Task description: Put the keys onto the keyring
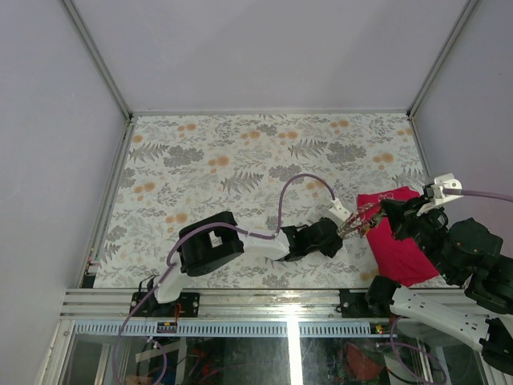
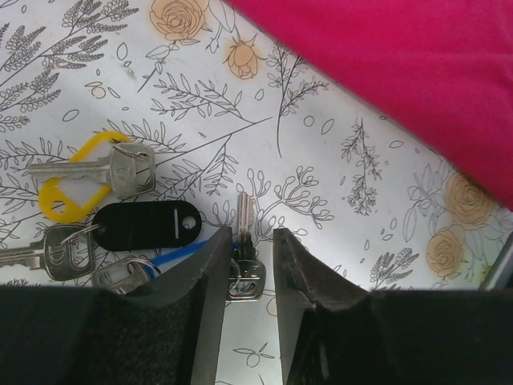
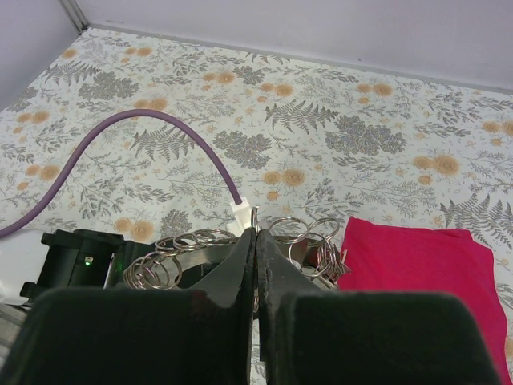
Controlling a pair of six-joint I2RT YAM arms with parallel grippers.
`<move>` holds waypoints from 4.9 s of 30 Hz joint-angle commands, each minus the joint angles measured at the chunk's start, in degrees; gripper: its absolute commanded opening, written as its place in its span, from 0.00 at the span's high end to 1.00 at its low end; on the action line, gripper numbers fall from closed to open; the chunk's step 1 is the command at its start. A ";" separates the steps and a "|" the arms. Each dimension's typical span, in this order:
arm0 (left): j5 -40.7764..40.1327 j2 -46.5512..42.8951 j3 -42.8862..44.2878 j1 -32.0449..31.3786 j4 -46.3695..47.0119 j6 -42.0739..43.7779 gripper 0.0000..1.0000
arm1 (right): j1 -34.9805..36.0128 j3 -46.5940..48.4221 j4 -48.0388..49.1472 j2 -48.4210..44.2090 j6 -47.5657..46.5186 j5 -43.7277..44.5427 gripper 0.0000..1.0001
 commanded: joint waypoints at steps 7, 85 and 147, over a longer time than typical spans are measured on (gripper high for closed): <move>-2.52 -0.66 -2.01 0.59 0.24 2.30 0.71 | 0.16 0.50 4.78 0.87 0.52 0.13 1.00; 22.62 -40.35 -46.63 14.59 2.06 -0.73 0.42 | 0.17 -1.68 8.15 4.54 0.52 -4.58 1.00; 27.65 -48.49 -46.89 15.47 -1.17 3.57 1.00 | 0.17 -2.38 8.41 4.81 0.01 -4.75 1.00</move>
